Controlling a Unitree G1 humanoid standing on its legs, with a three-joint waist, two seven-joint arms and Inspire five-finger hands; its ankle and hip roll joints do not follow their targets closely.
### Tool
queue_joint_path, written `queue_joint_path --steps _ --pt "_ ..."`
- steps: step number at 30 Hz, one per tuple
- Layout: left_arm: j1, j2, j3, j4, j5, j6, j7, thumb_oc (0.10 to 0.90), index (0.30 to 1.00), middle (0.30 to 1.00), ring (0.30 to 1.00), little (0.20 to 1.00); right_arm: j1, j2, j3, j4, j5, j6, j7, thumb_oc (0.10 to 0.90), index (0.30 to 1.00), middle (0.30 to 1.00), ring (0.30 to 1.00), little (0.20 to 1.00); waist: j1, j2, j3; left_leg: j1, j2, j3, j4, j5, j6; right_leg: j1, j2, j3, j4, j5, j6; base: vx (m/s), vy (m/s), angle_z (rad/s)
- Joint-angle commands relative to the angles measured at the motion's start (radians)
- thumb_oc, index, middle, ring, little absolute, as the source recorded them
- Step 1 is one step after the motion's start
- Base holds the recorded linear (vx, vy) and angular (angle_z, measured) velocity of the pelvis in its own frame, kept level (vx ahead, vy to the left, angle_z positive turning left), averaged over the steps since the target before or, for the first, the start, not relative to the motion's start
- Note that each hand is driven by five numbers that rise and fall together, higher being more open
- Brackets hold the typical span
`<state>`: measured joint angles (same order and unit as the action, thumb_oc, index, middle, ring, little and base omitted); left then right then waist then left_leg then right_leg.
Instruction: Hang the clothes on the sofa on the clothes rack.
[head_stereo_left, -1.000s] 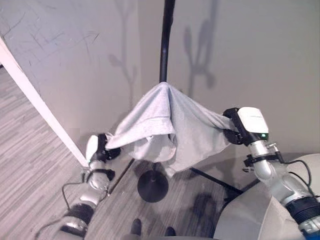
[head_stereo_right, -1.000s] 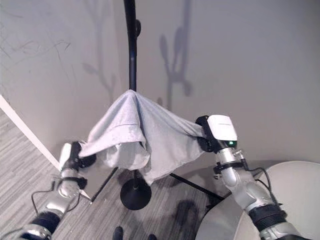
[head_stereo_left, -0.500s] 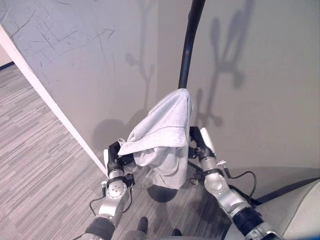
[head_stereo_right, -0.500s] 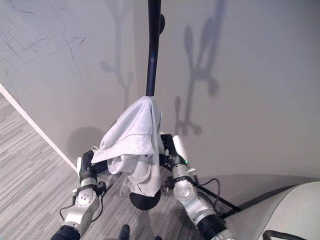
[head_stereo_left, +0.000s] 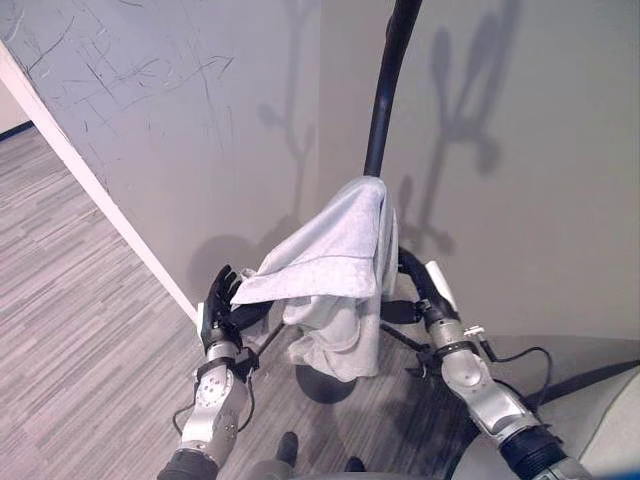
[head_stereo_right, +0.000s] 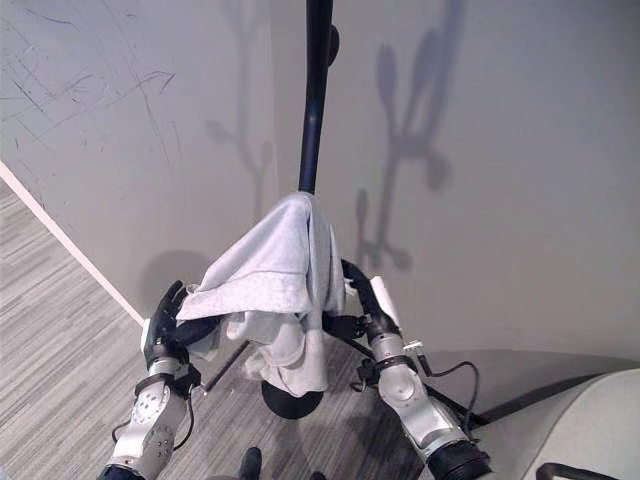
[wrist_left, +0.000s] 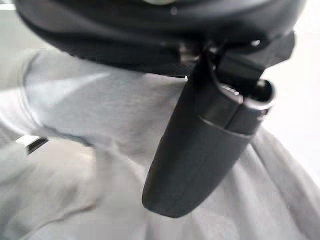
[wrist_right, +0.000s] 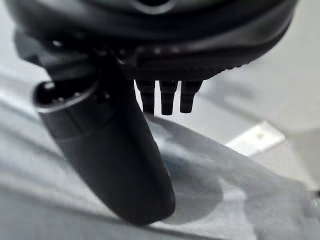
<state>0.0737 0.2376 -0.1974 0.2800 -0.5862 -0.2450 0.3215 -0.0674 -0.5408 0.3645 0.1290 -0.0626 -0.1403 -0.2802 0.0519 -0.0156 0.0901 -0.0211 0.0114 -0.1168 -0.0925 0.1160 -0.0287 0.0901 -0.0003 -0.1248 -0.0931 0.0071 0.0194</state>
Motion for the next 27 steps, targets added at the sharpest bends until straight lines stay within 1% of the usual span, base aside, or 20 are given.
queue_joint_path --steps 1,2,3,4,5,6,7,8,9,10,11,12,16,17,18,19,21,23,26,27 --pt "-0.022 0.102 0.015 -0.064 0.031 -0.037 -0.096 0.800 0.900 0.900 0.900 0.900 -0.018 -0.023 -0.063 -0.097 -0.063 -0.078 0.000 0.800 0.900 0.900 0.900 0.900 0.008 -0.051 -0.082 -0.006 -0.034 0.009 0.005 -0.062 0.026 0.032 -0.067 0.031 0.009 -0.030 0.082 0.00 0.000 0.00" --pt "-0.021 0.103 0.015 -0.065 0.031 -0.036 -0.097 0.800 0.900 0.900 0.900 0.900 -0.017 -0.023 -0.064 -0.098 -0.063 -0.078 0.000 0.800 0.900 0.900 0.900 0.900 0.008 -0.051 -0.083 -0.007 -0.034 0.009 0.005 -0.062 0.026 0.032 -0.067 0.030 0.009 -0.030 0.082 0.00 0.000 0.00" --pt "0.025 0.160 0.018 -0.077 0.026 -0.029 -0.179 0.800 0.900 0.900 0.900 0.900 -0.001 -0.047 -0.095 -0.095 -0.076 -0.087 0.009 0.800 0.900 0.900 0.900 0.900 0.007 -0.044 -0.082 -0.007 -0.035 0.008 0.005 -0.062 0.027 0.031 -0.068 0.030 0.010 -0.029 0.084 0.00 0.000 0.00" --pt "0.047 0.188 0.025 -0.075 0.023 -0.029 -0.221 0.800 0.900 0.900 0.900 0.900 0.015 -0.051 -0.109 -0.100 -0.069 -0.095 0.020 0.800 0.900 0.900 0.900 0.900 0.007 -0.042 -0.082 -0.006 -0.035 0.008 0.005 -0.063 0.027 0.032 -0.069 0.029 0.010 -0.029 0.085 0.00 0.000 0.00" --pt "0.047 0.188 0.025 -0.075 0.023 -0.029 -0.221 0.800 0.900 0.900 0.900 0.900 0.015 -0.051 -0.109 -0.101 -0.069 -0.095 0.020 0.800 0.900 0.900 0.900 0.900 0.007 -0.042 -0.082 -0.006 -0.035 0.008 0.005 -0.063 0.027 0.032 -0.069 0.029 0.010 -0.029 0.085 0.00 0.000 0.00" --pt "0.080 0.239 0.034 -0.050 0.003 -0.029 -0.314 0.800 0.900 0.900 0.900 0.900 0.046 -0.054 -0.130 -0.095 -0.029 -0.123 0.054 0.800 0.900 0.900 0.900 0.900 0.005 -0.038 -0.083 -0.005 -0.035 0.008 0.005 -0.064 0.026 0.034 -0.070 0.028 0.010 -0.031 0.087 0.00 0.000 0.00" --pt "0.080 0.239 0.034 -0.050 0.002 -0.029 -0.314 0.800 0.900 0.900 0.900 0.900 0.046 -0.054 -0.130 -0.095 -0.029 -0.123 0.054 0.800 0.900 0.900 0.900 0.900 0.005 -0.038 -0.083 -0.005 -0.035 0.008 0.005 -0.064 0.026 0.034 -0.070 0.028 0.010 -0.031 0.087 0.00 0.000 0.00" --pt "0.091 0.251 0.042 -0.022 -0.036 -0.021 -0.366 0.800 0.900 0.900 0.900 0.900 0.064 -0.049 -0.137 -0.077 0.010 -0.140 0.078 0.800 0.900 0.900 0.900 0.900 0.005 -0.035 -0.082 -0.003 -0.034 0.008 0.005 -0.063 0.025 0.035 -0.071 0.027 0.010 -0.032 0.088 0.00 0.000 0.00" --pt "0.107 0.258 0.063 0.024 -0.081 -0.027 -0.427 0.800 0.900 0.900 0.900 0.900 0.103 -0.037 -0.153 -0.037 0.091 -0.171 0.135 0.800 0.900 0.900 0.900 0.900 0.006 -0.034 -0.080 -0.002 -0.034 0.006 0.005 -0.064 0.024 0.036 -0.072 0.024 0.010 -0.034 0.088 0.00 0.000 0.00" --pt "0.112 0.261 0.068 0.044 -0.088 -0.027 -0.451 0.800 0.900 0.900 0.900 0.900 0.124 -0.031 -0.167 -0.013 0.138 -0.183 0.163 0.800 0.900 0.900 0.900 0.900 0.006 -0.034 -0.079 -0.003 -0.035 0.005 0.005 -0.063 0.023 0.037 -0.072 0.022 0.010 -0.035 0.088 -0.02 0.003 0.04" --pt "0.112 0.261 0.067 0.045 -0.089 -0.027 -0.452 0.800 0.900 0.900 0.900 0.900 0.124 -0.031 -0.168 -0.013 0.139 -0.183 0.164 0.800 0.900 0.900 0.900 0.900 0.006 -0.034 -0.079 -0.003 -0.035 0.004 0.005 -0.063 0.023 0.037 -0.072 0.021 0.010 -0.035 0.088 -0.01 0.007 0.08" --pt "0.119 0.245 0.087 0.108 -0.139 -0.021 -0.504 0.800 0.900 0.900 0.900 0.900 0.152 0.003 -0.195 0.060 0.227 -0.200 0.200 0.800 0.900 0.900 0.900 0.900 0.005 -0.033 -0.079 -0.003 -0.035 0.003 0.005 -0.062 0.022 0.038 -0.073 0.017 0.010 -0.037 0.089 -0.01 0.007 0.08" --pt "0.119 0.159 0.183 0.258 -0.288 0.022 -0.606 0.800 0.900 0.900 0.900 0.900 0.202 0.067 -0.267 0.118 0.340 -0.207 0.264 0.800 0.900 0.900 0.900 0.900 0.002 -0.030 -0.078 -0.002 -0.036 -0.001 0.005 -0.061 0.021 0.038 -0.074 0.013 0.012 -0.040 0.089 0.00 0.007 0.07" --pt "0.118 0.134 0.212 0.298 -0.312 0.027 -0.629 0.800 0.900 0.900 0.900 0.900 0.217 0.088 -0.296 0.135 0.383 -0.206 0.289 0.800 0.900 0.900 0.900 0.900 0.001 -0.030 -0.079 -0.001 -0.037 -0.003 0.005 -0.062 0.021 0.039 -0.073 0.012 0.012 -0.040 0.088 0.00 0.000 0.00" --pt "0.117 0.134 0.212 0.300 -0.313 0.027 -0.630 0.800 0.900 0.900 0.900 0.900 0.217 0.088 -0.296 0.135 0.384 -0.206 0.290 0.800 0.900 0.900 0.900 0.900 0.001 -0.030 -0.078 -0.001 -0.037 -0.003 0.005 -0.062 0.021 0.039 -0.074 0.011 0.012 -0.041 0.088 0.00 0.004 0.05" --pt "0.114 0.094 0.251 0.385 -0.343 0.040 -0.656 0.800 0.900 0.900 0.900 0.900 0.235 0.130 -0.340 0.192 0.459 -0.205 0.312 0.800 0.900 0.900 0.900 0.900 0.000 -0.028 -0.080 -0.002 -0.038 -0.005 0.005 -0.063 0.021 0.038 -0.074 0.011 0.012 -0.041 0.087 0.00 0.003 0.05" --pt "0.109 0.050 0.297 0.450 -0.393 0.053 -0.667 0.800 0.900 0.900 0.900 0.900 0.243 0.179 -0.376 0.263 0.548 -0.199 0.318 0.800 0.900 0.900 0.900 0.900 0.000 -0.027 -0.081 -0.001 -0.039 -0.007 0.005 -0.065 0.022 0.037 -0.073 0.010 0.013 -0.042 0.085 0.00 0.002 0.02" --pt "0.098 0.006 0.356 0.544 -0.461 0.070 -0.653 0.800 0.900 0.900 0.900 0.900 0.248 0.248 -0.410 0.359 0.699 -0.193 0.333 0.800 0.900 0.900 0.900 0.900 0.000 -0.028 -0.079 -0.002 -0.040 -0.010 0.005 -0.065 0.021 0.038 -0.072 0.010 0.013 -0.043 0.082 0.00 0.000 0.00" --pt "0.057 -0.030 0.458 0.785 -0.527 0.088 -0.592 0.800 0.900 0.900 0.900 0.900 0.219 0.344 -0.439 0.566 0.933 -0.169 0.319 0.800 0.900 0.900 0.900 0.900 0.004 -0.031 -0.081 -0.001 -0.040 -0.015 0.005 -0.067 0.018 0.039 -0.069 0.007 0.013 -0.047 0.077 0.00 0.000 0.00" --pt "0.052 -0.028 0.460 0.790 -0.528 0.088 -0.595 0.800 0.900 0.900 0.900 0.900 0.214 0.343 -0.439 0.571 0.937 -0.170 0.323 0.800 0.900 0.900 0.900 0.900 0.003 -0.032 -0.079 0.000 -0.040 -0.015 0.005 -0.068 0.018 0.040 -0.069 0.006 0.013 -0.048 0.077 0.02 -0.015 0.05"
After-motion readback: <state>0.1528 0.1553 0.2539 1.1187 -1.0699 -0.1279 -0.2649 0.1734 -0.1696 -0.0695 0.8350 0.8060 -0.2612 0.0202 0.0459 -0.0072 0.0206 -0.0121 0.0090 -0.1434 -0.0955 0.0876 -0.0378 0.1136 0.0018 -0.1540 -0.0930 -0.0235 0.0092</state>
